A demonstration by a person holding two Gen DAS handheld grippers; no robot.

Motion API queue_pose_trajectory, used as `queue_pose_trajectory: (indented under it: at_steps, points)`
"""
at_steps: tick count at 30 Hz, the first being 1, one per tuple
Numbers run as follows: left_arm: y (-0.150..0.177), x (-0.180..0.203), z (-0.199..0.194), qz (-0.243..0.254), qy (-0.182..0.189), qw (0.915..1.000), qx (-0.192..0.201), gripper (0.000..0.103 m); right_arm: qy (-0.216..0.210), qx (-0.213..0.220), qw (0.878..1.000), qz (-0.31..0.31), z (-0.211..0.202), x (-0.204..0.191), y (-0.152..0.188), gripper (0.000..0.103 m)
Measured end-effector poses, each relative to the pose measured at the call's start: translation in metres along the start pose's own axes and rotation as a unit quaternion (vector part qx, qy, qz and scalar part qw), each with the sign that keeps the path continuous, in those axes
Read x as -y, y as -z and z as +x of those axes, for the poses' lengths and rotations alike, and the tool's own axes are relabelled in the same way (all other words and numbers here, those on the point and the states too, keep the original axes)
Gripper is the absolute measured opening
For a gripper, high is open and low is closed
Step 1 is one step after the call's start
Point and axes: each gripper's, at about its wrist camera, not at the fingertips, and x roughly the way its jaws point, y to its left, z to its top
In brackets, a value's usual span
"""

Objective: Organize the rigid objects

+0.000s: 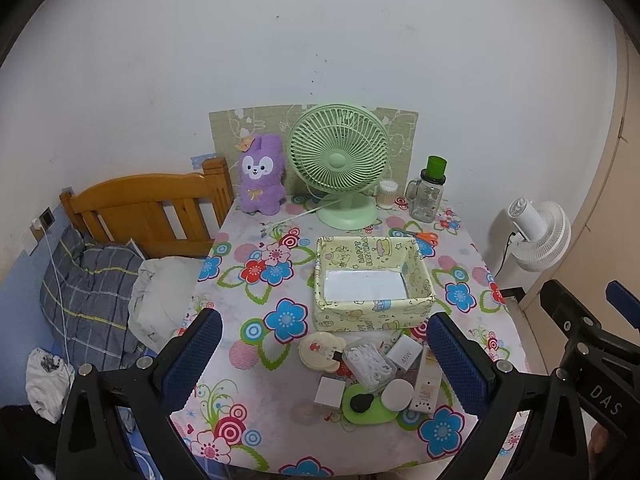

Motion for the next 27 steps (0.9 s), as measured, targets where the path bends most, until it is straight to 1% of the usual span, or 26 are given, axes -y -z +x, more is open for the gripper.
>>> queue_pose_trajectory:
  at_steps: [5, 11, 19, 27]
  points:
    - [-0.009, 0.0, 0.001, -0.007, -0.004, 1.0, -0.006, 0.103, -0.004, -0.006, 1.0, -0.001, 0.001, 0.001, -0.002, 0.103]
    - [-0.018, 0.004, 0.0, 0.0, -0.006, 0.9999, -0.008, 0.103, 0.003, -0.003, 1.0, -0.001, 0.002, 0.0, -0.008, 0.103]
    - [-0.026, 0.006, 0.0, 0.004, -0.007, 0.9999, -0.012, 0.103, -0.001, -0.01, 1.0, 0.007, 0.004, 0.001, -0.015, 0.103]
    - [-0.035, 0.006, 0.0, 0.005, -0.005, 1.0, -0.004, 0.103, -0.003, -0.01, 1.0, 0.011, 0.007, 0.004, -0.025, 0.103]
